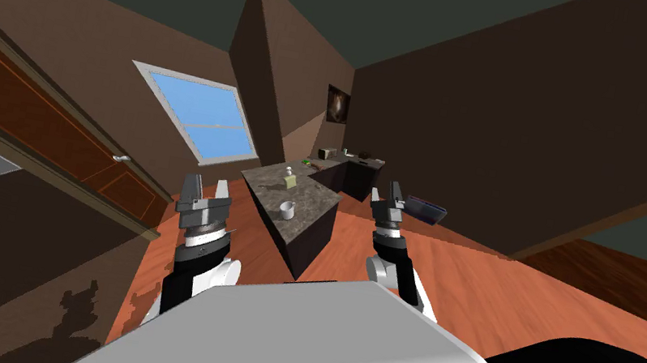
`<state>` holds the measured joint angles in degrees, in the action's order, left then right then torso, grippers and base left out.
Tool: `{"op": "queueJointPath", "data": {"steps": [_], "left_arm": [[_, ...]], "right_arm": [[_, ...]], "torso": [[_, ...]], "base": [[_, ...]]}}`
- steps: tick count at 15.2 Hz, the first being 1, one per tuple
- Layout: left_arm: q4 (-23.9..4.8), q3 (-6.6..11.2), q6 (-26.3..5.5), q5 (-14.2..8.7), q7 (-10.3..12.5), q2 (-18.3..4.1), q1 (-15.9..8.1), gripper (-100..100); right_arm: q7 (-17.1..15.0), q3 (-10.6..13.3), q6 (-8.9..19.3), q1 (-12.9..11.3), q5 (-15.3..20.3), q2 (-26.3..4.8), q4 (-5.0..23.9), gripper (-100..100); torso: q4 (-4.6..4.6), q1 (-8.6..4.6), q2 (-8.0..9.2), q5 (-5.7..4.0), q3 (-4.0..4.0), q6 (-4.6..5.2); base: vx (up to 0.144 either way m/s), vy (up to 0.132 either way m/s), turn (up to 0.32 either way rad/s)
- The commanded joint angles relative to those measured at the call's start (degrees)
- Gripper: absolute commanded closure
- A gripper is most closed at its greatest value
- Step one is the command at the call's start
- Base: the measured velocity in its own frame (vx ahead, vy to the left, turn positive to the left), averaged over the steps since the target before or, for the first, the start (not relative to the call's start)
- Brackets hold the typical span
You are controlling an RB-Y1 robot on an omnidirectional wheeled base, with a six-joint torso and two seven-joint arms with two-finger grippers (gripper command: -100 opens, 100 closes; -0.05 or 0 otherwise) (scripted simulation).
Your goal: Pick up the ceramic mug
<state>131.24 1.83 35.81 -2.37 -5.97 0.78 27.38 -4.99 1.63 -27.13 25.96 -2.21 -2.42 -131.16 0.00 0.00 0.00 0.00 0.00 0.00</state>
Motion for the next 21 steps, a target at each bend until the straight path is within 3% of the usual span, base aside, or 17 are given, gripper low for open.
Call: {"op": "queueJointPath", "data": {"steps": [1, 2, 6, 9, 10, 11, 12, 13, 14, 15, 16, 18, 19, 21], "left_arm": [[-0.2, 0.07, -1.0, -0.5, 0.0, -2.6, -0.2, -100], [-0.2, 0.07, -1.0, -0.5, 0.0, -2.6, -0.2, -100], [-1.1, 0.34, -5.1, -2.4, 0.2, -8.2, -1.2, -100], [-1.6, 0.47, -7.0, -3.3, 0.3, -10.5, -1.6, -100], [-2.1, 0.60, -9.1, -4.3, 0.3, -12.4, -2.2, -100], [-2.1, 0.60, -9.3, -4.3, 0.3, -12.5, -2.2, -100], [-2.6, 0.75, -11.2, -5.5, 0.4, -14.5, -2.8, -100], [-2.6, 0.75, -11.8, -5.5, 0.4, -14.5, -2.8, -100], [-3.2, 0.92, -13.3, -6.8, 0.5, -16.6, -3.4, -100], [-3.2, 0.92, -14.6, -6.8, 0.5, -16.6, -3.4, -100], [-3.8, 1.09, -16.2, -8.2, 0.6, -18.6, -4.1, -100], [-3.8, 1.09, -17.6, -8.2, 0.6, -18.6, -4.1, -100], [-4.5, 1.27, -19.3, -9.7, 0.7, -20.7, -4.8, -100], [-4.5, 1.27, -20.8, -9.7, 0.7, -20.7, -4.8, -100]], "right_arm": [[0.0, 0.0, 0.0, 0.0, 0.0, 0.0, 0.0, 0], [0.0, 0.0, 0.0, 0.0, 0.0, 0.0, 0.0, 0], [0.0, 0.0, 0.0, 0.0, 0.0, 0.0, 0.0, 0], [0.0, 0.0, 0.0, 0.0, 0.0, 0.0, 0.0, 0], [0.0, 0.0, 0.0, 0.0, 0.0, 0.0, 0.0, 0], [0.0, 0.0, 0.0, 0.0, 0.0, 0.0, 0.0, 0], [0.0, 0.0, 0.0, 0.0, 0.0, 0.0, 0.0, 0], [0.0, 0.0, 0.0, 0.0, 0.0, 0.0, 0.0, 0], [0.0, 0.0, 0.0, 0.0, 0.0, 0.0, 0.0, 0], [0.0, 0.0, 0.0, 0.0, 0.0, 0.0, 0.0, 0], [0.0, 0.0, 0.0, 0.0, 0.0, 0.0, 0.0, 0], [0.0, 0.0, 0.0, 0.0, 0.0, 0.0, 0.0, 0], [0.0, 0.0, 0.0, 0.0, 0.0, 0.0, 0.0, 0], [0.0, 0.0, 0.0, 0.0, 0.0, 0.0, 0.0, 0]], "torso": [[0.00, 0.00, 0.00, 0.00, 0.00, 0.00], [0.00, 0.02, 0.01, 0.00, 0.00, 0.01], [0.02, 0.08, 0.09, 0.01, 0.05, 0.01], [0.02, 0.09, 0.09, 0.02, 0.05, 0.01], [0.02, 0.09, 0.09, 0.02, 0.05, 0.01], [0.02, 0.08, 0.09, 0.02, 0.05, 0.02], [0.02, 0.09, 0.09, 0.02, 0.05, 0.01], [0.02, 0.09, 0.09, 0.02, 0.05, 0.02], [0.02, 0.10, 0.10, 0.02, 0.05, 0.01], [0.02, 0.11, 0.11, 0.02, 0.06, 0.02], [0.02, 0.10, 0.11, 0.02, 0.06, 0.01], [0.02, 0.10, 0.10, 0.02, 0.06, 0.02], [0.02, 0.10, 0.08, 0.02, 0.05, 0.00], [0.01, 0.10, 0.06, 0.02, 0.04, 0.01]], "base": [[-0.005, 0.001, -0.025], [-0.010, 0.004, -0.031], [-0.023, 0.012, -0.055], [-0.022, 0.014, -0.061], [-0.025, 0.011, -0.083], [-0.024, 0.013, -0.080], [-0.024, 0.015, -0.106], [-0.025, 0.018, -0.083], [-0.030, 0.017, -0.099], [-0.028, 0.016, -0.078], [-0.028, 0.015, -0.123], [-0.022, 0.017, -0.061], [-0.017, 0.013, -0.088], [-0.014, 0.015, -0.063]]}}
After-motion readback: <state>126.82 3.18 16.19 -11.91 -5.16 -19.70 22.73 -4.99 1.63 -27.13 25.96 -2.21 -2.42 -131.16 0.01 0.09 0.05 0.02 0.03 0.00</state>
